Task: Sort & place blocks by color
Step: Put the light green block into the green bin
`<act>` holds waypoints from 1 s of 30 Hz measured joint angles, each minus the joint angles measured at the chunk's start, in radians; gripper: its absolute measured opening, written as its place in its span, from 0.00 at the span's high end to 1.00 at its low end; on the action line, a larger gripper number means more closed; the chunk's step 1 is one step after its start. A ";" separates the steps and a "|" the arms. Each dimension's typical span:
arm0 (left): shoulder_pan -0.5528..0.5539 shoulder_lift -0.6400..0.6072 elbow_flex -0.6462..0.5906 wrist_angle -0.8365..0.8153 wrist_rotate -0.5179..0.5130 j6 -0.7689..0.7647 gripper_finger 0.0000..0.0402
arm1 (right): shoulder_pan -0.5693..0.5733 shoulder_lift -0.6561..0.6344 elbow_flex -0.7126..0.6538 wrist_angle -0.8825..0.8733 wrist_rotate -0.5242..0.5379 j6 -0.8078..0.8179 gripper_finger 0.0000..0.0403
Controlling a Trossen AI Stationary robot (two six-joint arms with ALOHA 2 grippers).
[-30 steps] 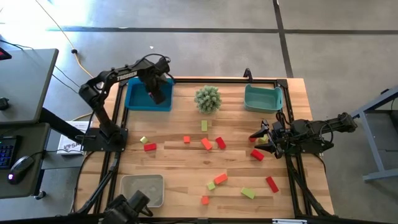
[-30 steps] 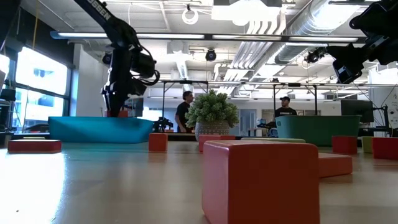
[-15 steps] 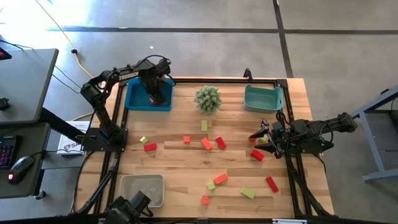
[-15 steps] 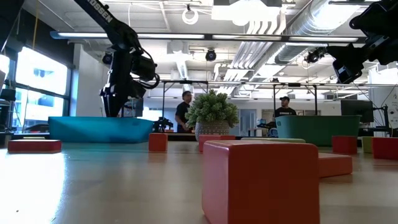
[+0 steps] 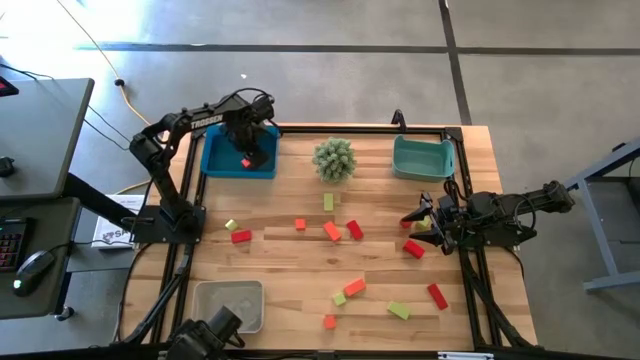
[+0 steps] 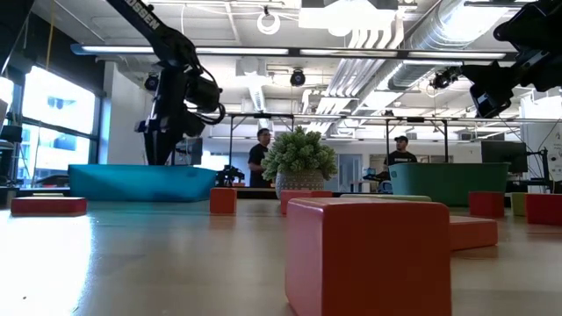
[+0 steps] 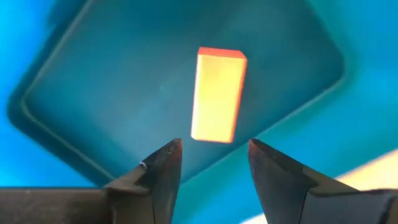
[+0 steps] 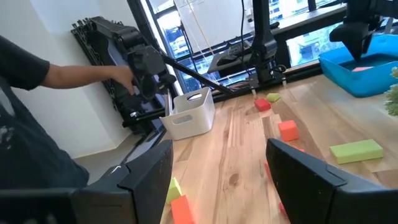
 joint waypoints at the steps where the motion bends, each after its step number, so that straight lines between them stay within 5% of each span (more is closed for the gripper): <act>1: 0.000 0.000 0.015 -0.009 0.002 -0.013 0.57 | 0.000 0.000 0.000 0.000 0.001 -0.013 0.39; 16: -0.057 -0.003 0.343 -0.239 0.069 -0.061 0.57 | 0.000 0.000 0.000 0.001 0.006 0.173 0.39; 24: -0.149 -0.119 0.393 -0.250 0.109 -0.062 0.57 | 0.000 0.000 0.000 0.098 0.337 0.383 0.39; 30: -0.216 -0.241 0.393 -0.215 0.111 -0.088 0.57 | 0.000 0.001 0.014 0.149 0.467 0.291 0.39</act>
